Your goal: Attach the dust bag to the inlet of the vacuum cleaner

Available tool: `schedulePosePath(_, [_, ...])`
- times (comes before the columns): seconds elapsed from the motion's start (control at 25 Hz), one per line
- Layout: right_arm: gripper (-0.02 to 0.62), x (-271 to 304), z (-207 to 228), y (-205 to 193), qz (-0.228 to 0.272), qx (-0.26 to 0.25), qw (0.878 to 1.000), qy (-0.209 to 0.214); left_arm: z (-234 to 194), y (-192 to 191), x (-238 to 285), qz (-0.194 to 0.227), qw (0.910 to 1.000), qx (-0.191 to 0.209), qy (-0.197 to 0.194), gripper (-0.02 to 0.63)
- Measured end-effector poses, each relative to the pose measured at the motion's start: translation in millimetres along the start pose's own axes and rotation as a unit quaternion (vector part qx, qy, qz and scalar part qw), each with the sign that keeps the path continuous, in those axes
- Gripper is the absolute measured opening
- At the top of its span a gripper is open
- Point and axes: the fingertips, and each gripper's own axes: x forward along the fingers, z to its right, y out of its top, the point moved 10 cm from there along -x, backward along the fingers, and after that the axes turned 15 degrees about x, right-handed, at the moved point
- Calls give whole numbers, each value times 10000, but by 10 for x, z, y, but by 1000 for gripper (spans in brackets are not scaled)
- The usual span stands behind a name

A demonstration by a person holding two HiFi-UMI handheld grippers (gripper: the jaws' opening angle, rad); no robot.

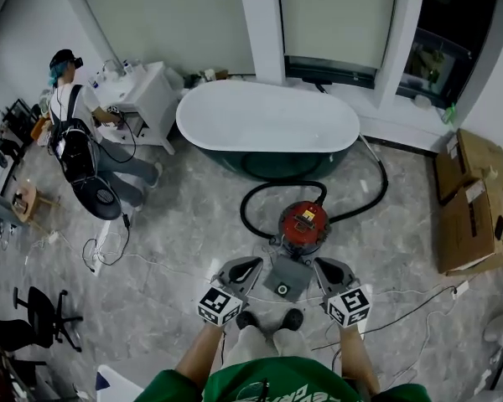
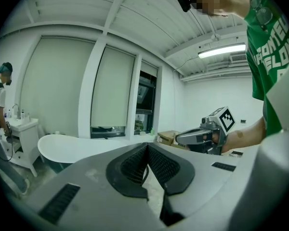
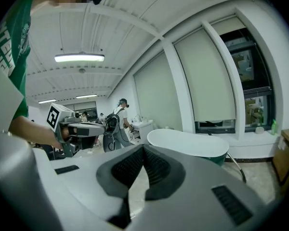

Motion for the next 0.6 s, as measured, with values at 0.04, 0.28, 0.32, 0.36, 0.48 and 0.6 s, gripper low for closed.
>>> schedulePosePath(0.04, [8, 55, 14, -3, -31, -31, 10000, 7, -48, -37, 3, -18, 10000, 16, 11, 3])
schedulePosePath(0.28, [8, 353, 87, 8, -99, -140, 9999, -16, -302, -269, 143, 64, 9999, -33, -108, 3])
schedulePosePath(0.32, [8, 411, 76, -21, -107, -133, 9999, -12, -342, -316, 150, 81, 9998, -34, -151, 3])
schedulePosePath(0.36, [8, 473, 64, -56, -128, -131, 9998, 0, -381, -368, 154, 93, 9998, -38, -189, 3])
schedulePosePath(0.48, [8, 607, 67, -157, -216, -144, 9997, -12, -464, -524, 210, 117, 9994, -71, -312, 3])
schedulePosePath(0.6, [8, 726, 93, -202, -273, -190, 9994, -71, -562, -668, 279, 136, 9990, -111, -416, 3])
